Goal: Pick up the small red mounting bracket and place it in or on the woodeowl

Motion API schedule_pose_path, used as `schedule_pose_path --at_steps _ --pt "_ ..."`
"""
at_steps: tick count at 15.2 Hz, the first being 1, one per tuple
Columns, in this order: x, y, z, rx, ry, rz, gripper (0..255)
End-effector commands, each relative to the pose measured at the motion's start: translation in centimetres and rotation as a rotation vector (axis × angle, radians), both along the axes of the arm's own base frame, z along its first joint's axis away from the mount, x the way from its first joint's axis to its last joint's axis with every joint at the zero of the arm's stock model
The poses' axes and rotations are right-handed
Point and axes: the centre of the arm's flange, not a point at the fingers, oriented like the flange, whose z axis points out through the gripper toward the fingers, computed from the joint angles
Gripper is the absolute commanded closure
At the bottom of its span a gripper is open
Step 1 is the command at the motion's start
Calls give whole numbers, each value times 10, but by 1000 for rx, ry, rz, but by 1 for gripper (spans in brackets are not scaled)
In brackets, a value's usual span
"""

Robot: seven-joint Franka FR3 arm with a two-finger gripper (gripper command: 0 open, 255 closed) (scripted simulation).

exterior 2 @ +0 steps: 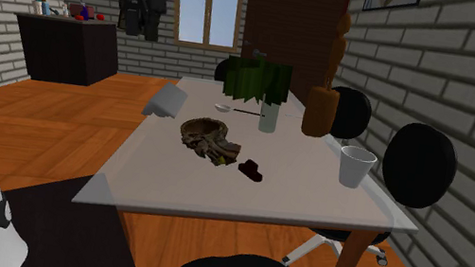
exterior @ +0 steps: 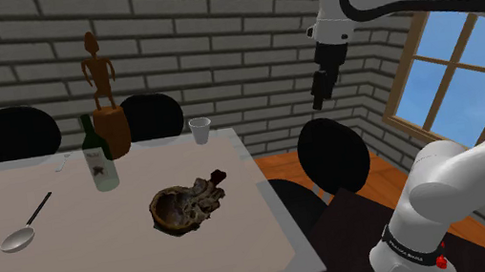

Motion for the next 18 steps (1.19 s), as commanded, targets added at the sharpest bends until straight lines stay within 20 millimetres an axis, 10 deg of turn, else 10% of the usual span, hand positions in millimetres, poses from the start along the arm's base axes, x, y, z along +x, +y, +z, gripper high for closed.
schedule_pose_path --at_steps 1,18 --pt "0 0 0 0 0 0 0" --pt "164 27 -151 9 0 -12 0"
